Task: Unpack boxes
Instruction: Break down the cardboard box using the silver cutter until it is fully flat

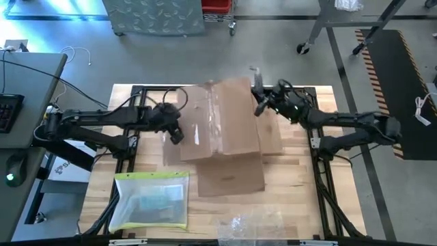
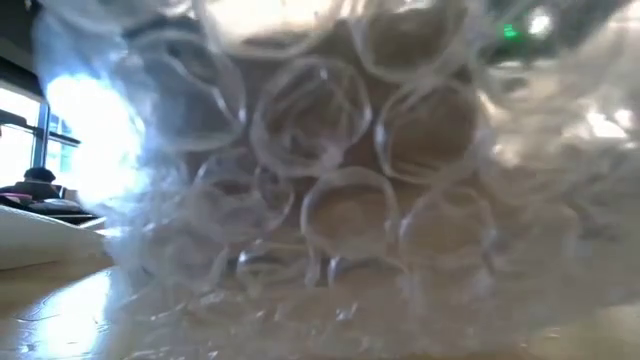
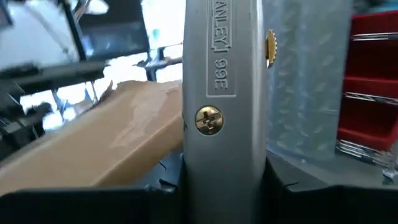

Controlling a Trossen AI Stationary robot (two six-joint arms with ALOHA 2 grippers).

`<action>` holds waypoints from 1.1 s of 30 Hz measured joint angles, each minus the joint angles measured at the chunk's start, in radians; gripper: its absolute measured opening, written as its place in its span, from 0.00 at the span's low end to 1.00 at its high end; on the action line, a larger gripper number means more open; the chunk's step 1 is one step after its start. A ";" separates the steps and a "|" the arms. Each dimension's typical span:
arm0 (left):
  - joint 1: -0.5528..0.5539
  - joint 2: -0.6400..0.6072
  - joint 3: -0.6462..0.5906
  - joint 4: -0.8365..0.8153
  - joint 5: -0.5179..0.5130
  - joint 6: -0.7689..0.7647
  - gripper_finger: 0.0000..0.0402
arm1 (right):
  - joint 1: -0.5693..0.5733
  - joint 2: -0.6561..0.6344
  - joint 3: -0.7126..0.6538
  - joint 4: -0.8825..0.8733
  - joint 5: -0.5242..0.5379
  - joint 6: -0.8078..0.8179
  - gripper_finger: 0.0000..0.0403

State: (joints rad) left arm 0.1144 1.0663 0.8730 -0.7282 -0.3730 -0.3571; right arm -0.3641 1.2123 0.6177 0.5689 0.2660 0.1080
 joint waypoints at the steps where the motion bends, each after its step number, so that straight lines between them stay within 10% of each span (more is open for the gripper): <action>1: -0.023 -0.013 0.000 -0.025 -0.046 -0.019 0.00 | -0.024 0.030 0.035 -0.016 -0.038 -0.018 0.23; 8: -0.106 -0.051 -0.014 -0.062 -0.306 -0.357 0.00 | -0.209 0.261 0.267 -0.124 -0.175 -0.145 0.23; 19: -0.223 0.030 -0.139 0.181 -0.309 -0.538 0.00 | -0.345 0.567 0.555 -0.273 -0.266 -0.207 0.23; 29: -0.262 0.030 -0.014 0.168 -0.450 -0.315 0.00 | -0.206 0.208 0.474 -0.591 -0.275 -0.335 0.23; 33: -0.072 0.042 0.095 0.223 -0.293 -0.117 0.00 | -0.053 0.021 0.295 -0.580 -0.320 -0.229 0.23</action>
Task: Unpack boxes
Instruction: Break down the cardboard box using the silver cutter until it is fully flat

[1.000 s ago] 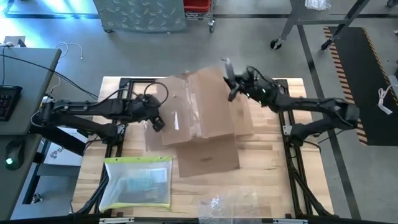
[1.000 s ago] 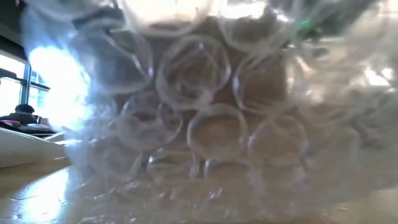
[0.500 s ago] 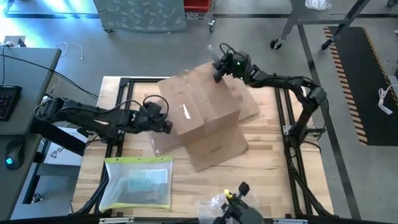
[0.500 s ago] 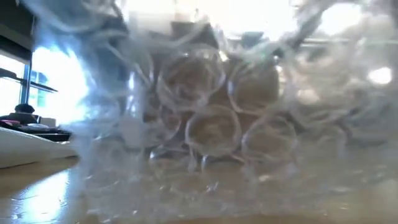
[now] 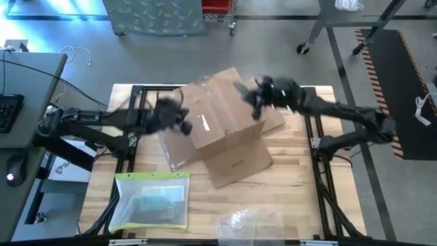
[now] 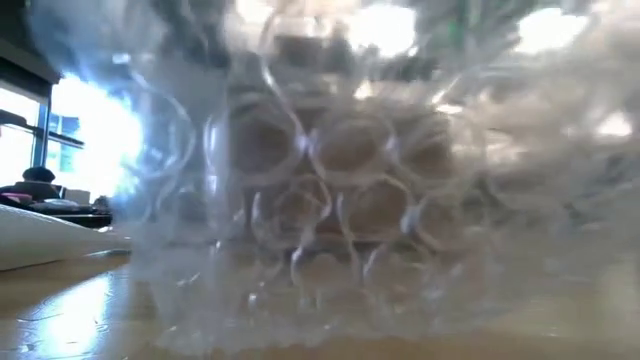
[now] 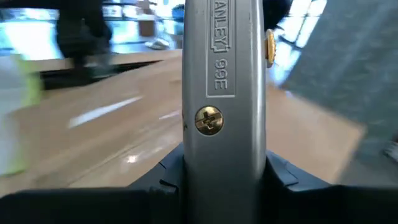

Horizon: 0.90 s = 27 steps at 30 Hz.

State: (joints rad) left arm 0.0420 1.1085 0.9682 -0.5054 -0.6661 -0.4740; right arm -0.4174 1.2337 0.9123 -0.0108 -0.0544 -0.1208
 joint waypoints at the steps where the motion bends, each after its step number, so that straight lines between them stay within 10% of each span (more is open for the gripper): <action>1: 0.055 0.009 0.025 0.024 0.031 0.078 0.00 | 0.040 -0.044 -0.053 0.017 0.013 0.019 0.23; 8: 0.481 0.141 0.151 0.033 0.180 0.432 0.00 | 0.336 -0.292 -0.385 0.214 0.316 0.260 0.23; 15: 0.809 0.336 0.137 0.089 0.497 0.630 0.00 | 0.515 -0.273 -0.651 0.596 0.498 0.207 0.23; 21: 0.885 0.447 0.125 0.127 1.006 0.696 0.00 | 0.459 -0.169 -0.733 0.805 0.527 0.191 0.23; 27: 0.845 0.423 0.122 0.118 1.181 0.661 0.00 | 0.375 -0.036 -0.731 0.877 0.517 0.198 0.23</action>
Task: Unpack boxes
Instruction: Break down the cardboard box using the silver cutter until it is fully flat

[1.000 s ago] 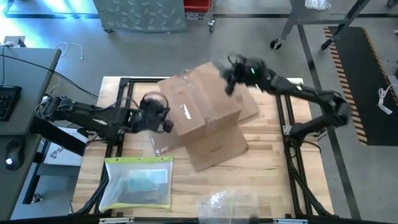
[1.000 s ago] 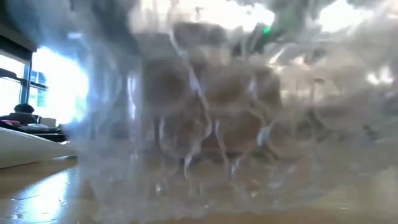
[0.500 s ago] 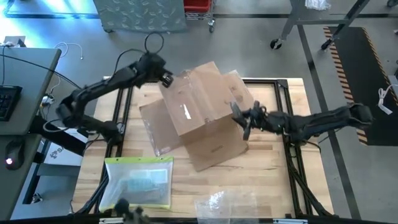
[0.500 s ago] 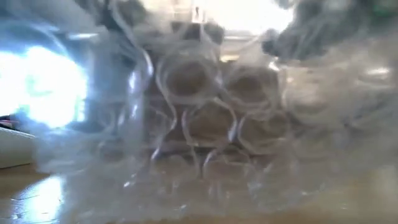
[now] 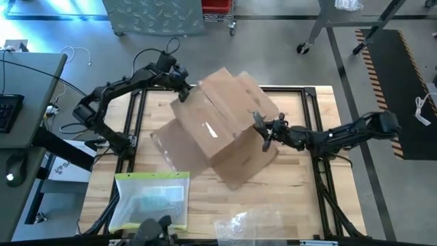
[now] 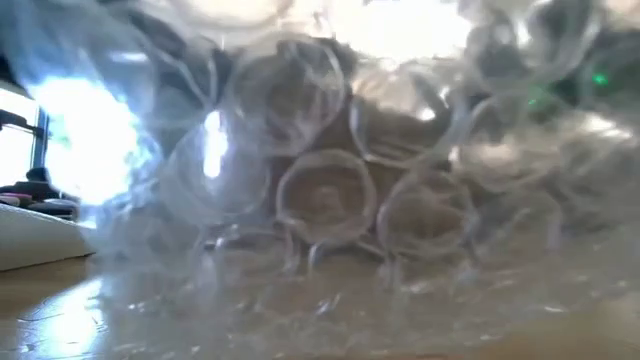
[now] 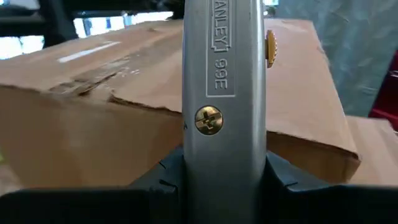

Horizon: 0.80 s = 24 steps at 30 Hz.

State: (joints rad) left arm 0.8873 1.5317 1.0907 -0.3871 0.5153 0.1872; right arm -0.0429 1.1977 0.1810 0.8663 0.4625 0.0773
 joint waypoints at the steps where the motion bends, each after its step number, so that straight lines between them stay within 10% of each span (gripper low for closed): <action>1: -0.008 -0.018 0.000 -0.004 0.000 -0.017 0.00 | -0.013 0.021 0.000 0.031 0.000 0.000 0.23; 14: -0.121 -0.385 0.002 -0.430 -0.310 -0.259 0.00 | -0.207 0.127 0.131 0.123 -0.165 -0.126 0.23; 24: -0.249 -0.532 0.007 -0.579 -0.678 -0.341 0.00 | -0.331 0.069 0.322 -0.264 -0.269 -0.157 0.23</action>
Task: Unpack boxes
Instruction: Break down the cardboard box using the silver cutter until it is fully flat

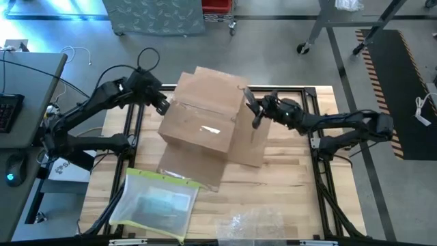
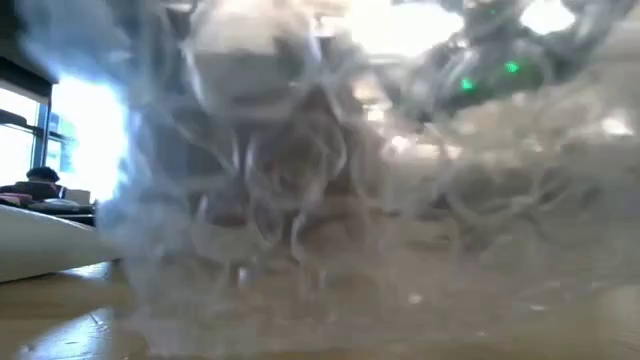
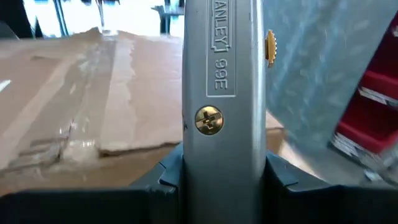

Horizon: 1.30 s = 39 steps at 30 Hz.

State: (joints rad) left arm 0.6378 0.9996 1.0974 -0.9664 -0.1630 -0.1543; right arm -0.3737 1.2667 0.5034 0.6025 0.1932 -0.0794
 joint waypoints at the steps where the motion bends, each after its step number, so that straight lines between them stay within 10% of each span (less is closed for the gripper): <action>1: -0.016 -0.010 0.005 0.003 -0.037 0.005 0.00 | 0.000 -0.025 0.029 -0.092 0.001 0.000 0.23; 7: -0.130 -0.022 0.020 0.201 0.005 0.087 0.00 | 0.017 -0.149 0.290 -0.843 -0.022 0.077 0.23; 14: -0.334 0.180 0.020 0.480 0.105 0.300 0.01 | 0.044 -0.119 0.480 -1.348 -0.293 0.197 0.23; 19: -0.397 0.386 0.073 0.587 0.281 0.401 0.14 | 0.042 -0.078 0.509 -1.398 -0.370 0.247 0.23; 29: -0.397 0.650 0.305 0.578 0.299 0.574 0.58 | 0.078 -0.001 0.572 -1.452 -0.339 0.193 0.23; 39: -0.439 0.710 0.315 0.715 0.188 0.358 0.58 | 0.141 -0.069 0.564 -1.440 -0.270 0.237 0.23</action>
State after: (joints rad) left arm 0.1984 1.7100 1.4124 -0.2515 0.0253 0.2039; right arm -0.2326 1.1977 1.0672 -0.8375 -0.0772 0.1579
